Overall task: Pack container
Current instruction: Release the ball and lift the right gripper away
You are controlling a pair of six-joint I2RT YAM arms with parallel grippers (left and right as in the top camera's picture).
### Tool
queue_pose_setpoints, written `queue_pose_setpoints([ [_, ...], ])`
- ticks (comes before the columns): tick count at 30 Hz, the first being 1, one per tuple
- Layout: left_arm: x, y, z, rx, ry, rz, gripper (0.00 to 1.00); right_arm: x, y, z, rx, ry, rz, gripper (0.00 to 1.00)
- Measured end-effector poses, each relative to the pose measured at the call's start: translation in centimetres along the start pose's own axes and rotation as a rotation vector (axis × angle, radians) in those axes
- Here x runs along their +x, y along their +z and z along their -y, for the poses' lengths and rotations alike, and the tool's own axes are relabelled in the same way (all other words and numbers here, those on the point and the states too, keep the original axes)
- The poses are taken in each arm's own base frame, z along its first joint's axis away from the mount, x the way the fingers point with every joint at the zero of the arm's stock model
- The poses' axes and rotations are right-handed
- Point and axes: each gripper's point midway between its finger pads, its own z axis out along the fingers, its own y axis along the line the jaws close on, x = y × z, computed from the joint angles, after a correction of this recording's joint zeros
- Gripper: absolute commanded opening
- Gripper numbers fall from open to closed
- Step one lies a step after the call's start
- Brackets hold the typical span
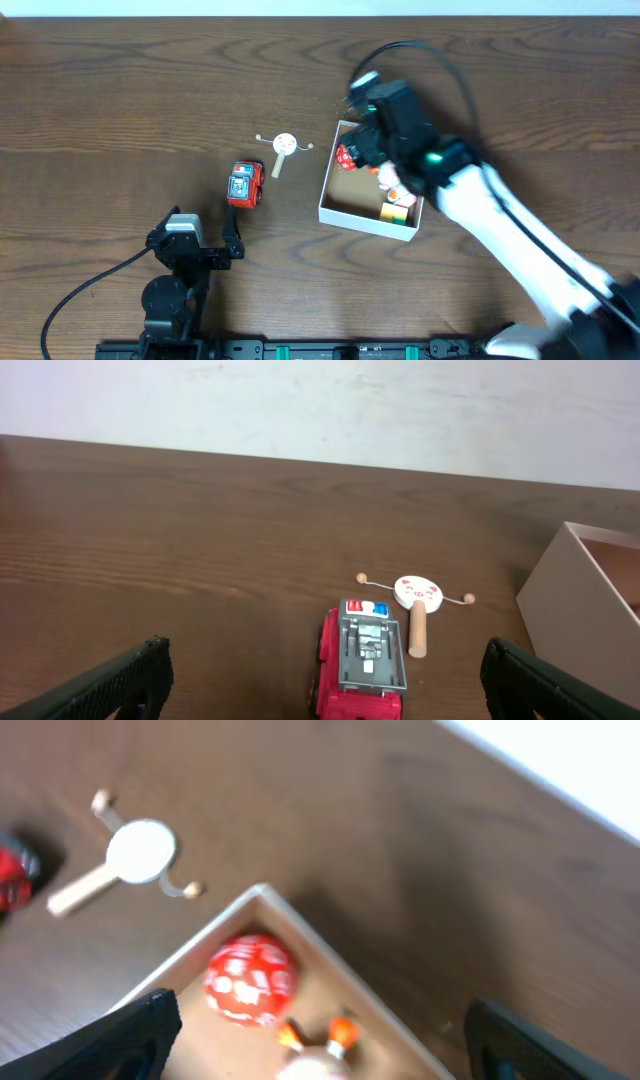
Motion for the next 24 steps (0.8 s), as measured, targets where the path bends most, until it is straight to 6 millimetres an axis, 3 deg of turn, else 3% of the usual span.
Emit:
queue_pose_setpoints([
  [2,0.0,0.0,0.0,0.0,0.0,0.0,0.98,-0.2,-2.2,2.5,0.067,0.075,0.016,0.96],
  [5,0.0,0.0,0.0,0.0,0.0,0.0,0.98,1.2,-4.3,6.7,0.172,0.193,-0.016,0.98],
  [13,0.0,0.0,0.0,0.0,0.0,0.0,0.98,6.4,-7.0,15.9,0.395,0.465,-0.126,0.99],
  [17,0.0,0.0,0.0,0.0,0.0,0.0,0.98,8.3,-7.6,17.5,0.44,0.517,-0.178,0.99],
  [24,0.0,0.0,0.0,0.0,0.0,0.0,0.98,9.0,-7.8,17.6,0.446,0.53,-0.201,0.99],
])
